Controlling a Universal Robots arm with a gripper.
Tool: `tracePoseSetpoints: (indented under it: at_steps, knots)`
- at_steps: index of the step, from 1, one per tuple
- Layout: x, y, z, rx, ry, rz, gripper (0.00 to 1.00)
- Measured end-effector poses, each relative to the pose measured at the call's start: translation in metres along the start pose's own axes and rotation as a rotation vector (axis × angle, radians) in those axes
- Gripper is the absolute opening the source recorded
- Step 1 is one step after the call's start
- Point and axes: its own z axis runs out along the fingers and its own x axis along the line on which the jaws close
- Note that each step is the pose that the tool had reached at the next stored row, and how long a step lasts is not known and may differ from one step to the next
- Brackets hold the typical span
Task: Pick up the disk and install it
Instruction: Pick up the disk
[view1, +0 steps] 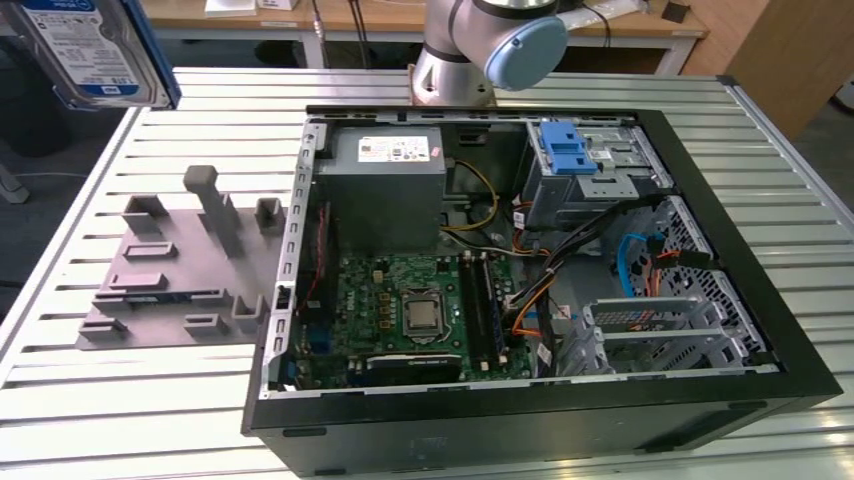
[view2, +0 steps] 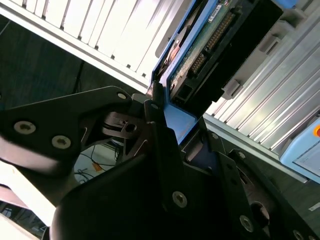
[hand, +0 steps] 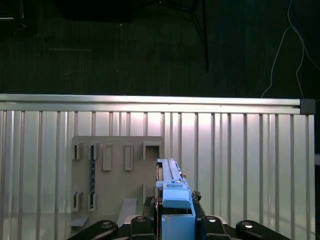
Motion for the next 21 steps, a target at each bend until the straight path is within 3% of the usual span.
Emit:
tracePoseSetpoints:
  at_steps: [8,16,21]
  knots:
    - [0.0044,0.0001,-0.0003,0.0001,0.0108,0.0,0.36]
    - [0.0182,-0.0001,-0.0014,0.0,0.0113,0.0,0.36]
    - [0.02,-0.0001,-0.0052,0.0001,0.0115,0.001,0.36]
